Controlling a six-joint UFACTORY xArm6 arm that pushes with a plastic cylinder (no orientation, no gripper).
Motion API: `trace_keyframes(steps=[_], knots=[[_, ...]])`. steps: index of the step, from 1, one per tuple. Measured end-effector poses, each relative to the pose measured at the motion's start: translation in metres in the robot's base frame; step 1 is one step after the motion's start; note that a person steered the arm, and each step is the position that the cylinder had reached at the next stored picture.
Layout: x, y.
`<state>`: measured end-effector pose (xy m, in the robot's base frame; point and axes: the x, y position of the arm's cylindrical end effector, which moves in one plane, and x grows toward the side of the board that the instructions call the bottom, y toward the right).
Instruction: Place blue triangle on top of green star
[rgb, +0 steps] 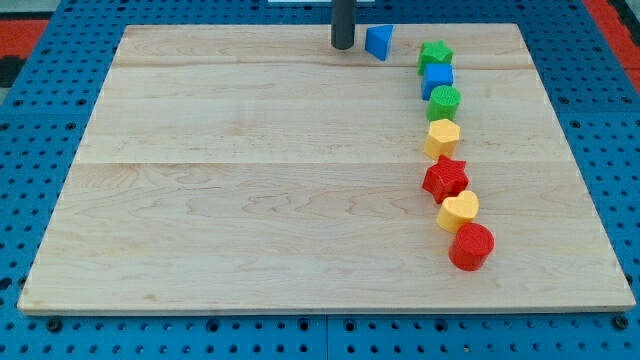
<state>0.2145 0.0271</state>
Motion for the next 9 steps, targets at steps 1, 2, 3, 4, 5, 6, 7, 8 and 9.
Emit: trace_keyframes(steps=[1, 2, 3, 4, 5, 6, 7, 8, 9], knots=[[-0.013, 0.018], [-0.013, 0.029], [-0.013, 0.03], [-0.013, 0.03], [-0.007, -0.01], [0.024, -0.011], [0.014, -0.007], [0.007, -0.001], [0.007, 0.021]])
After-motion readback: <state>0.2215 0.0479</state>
